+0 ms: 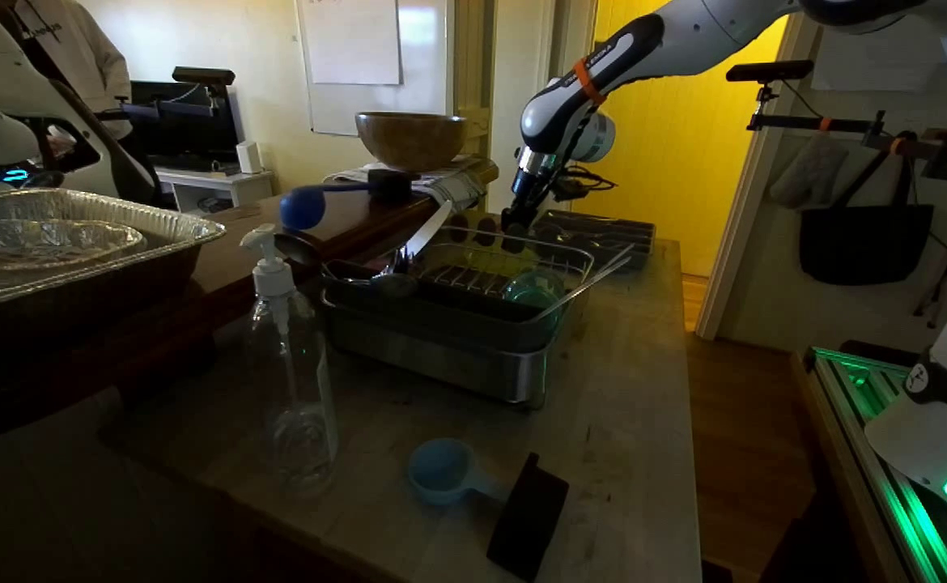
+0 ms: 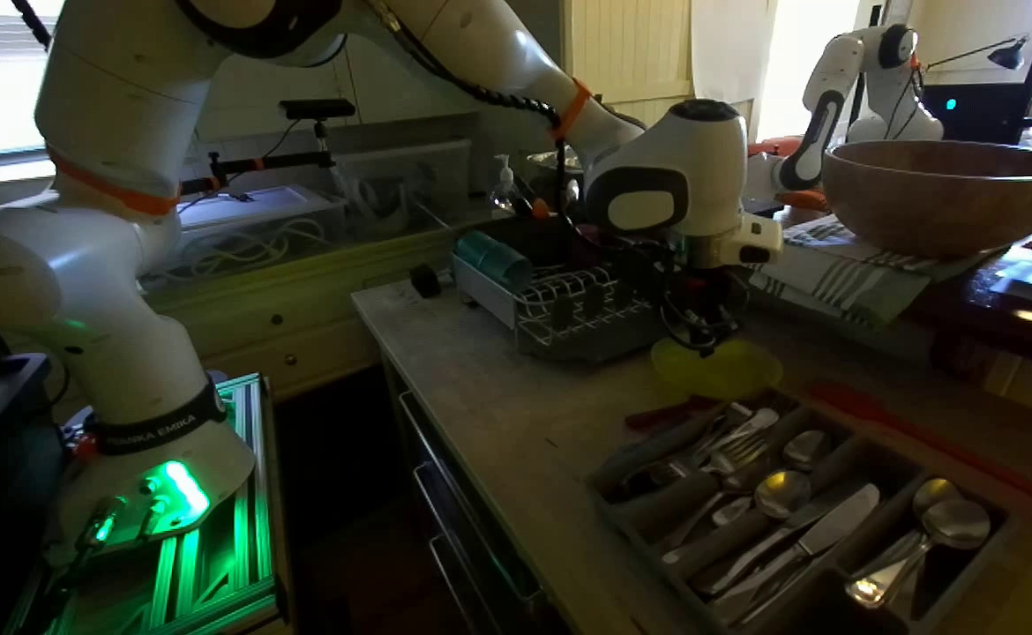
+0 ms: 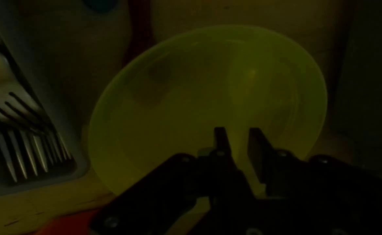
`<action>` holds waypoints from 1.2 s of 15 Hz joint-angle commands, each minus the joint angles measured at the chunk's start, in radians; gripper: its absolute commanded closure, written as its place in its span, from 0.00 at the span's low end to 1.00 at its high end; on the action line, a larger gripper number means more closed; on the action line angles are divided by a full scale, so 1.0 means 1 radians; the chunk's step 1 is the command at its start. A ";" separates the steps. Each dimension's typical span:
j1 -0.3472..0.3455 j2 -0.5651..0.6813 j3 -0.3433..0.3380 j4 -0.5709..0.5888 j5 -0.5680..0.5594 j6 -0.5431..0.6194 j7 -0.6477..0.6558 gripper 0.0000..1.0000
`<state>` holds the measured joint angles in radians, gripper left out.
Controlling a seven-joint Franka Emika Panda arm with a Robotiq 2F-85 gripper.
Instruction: Put the spoons on the plate
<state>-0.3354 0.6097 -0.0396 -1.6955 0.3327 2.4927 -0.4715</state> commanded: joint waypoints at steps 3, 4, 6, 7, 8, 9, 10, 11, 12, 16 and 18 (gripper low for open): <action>-0.014 0.019 0.017 0.033 -0.028 0.000 0.059 0.32; -0.014 0.009 0.017 0.026 -0.025 -0.001 0.067 0.25; -0.007 -0.023 0.002 -0.005 -0.032 -0.009 0.101 0.10; 0.000 -0.037 -0.011 -0.020 -0.043 -0.015 0.126 0.02; 0.003 -0.058 -0.023 -0.045 -0.056 -0.028 0.149 0.00; 0.007 -0.077 -0.034 -0.068 -0.070 -0.035 0.169 0.00; 0.009 -0.096 -0.044 -0.090 -0.084 -0.048 0.186 0.00; 0.010 -0.123 -0.051 -0.125 -0.100 -0.052 0.188 0.00; 0.007 -0.144 -0.056 -0.152 -0.109 -0.068 0.188 0.00; 0.003 -0.216 -0.071 -0.257 -0.131 -0.105 0.161 0.00; 0.006 -0.246 -0.076 -0.317 -0.141 -0.075 0.142 0.00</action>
<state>-0.3355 0.4390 -0.1063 -1.8962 0.2238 2.4033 -0.3187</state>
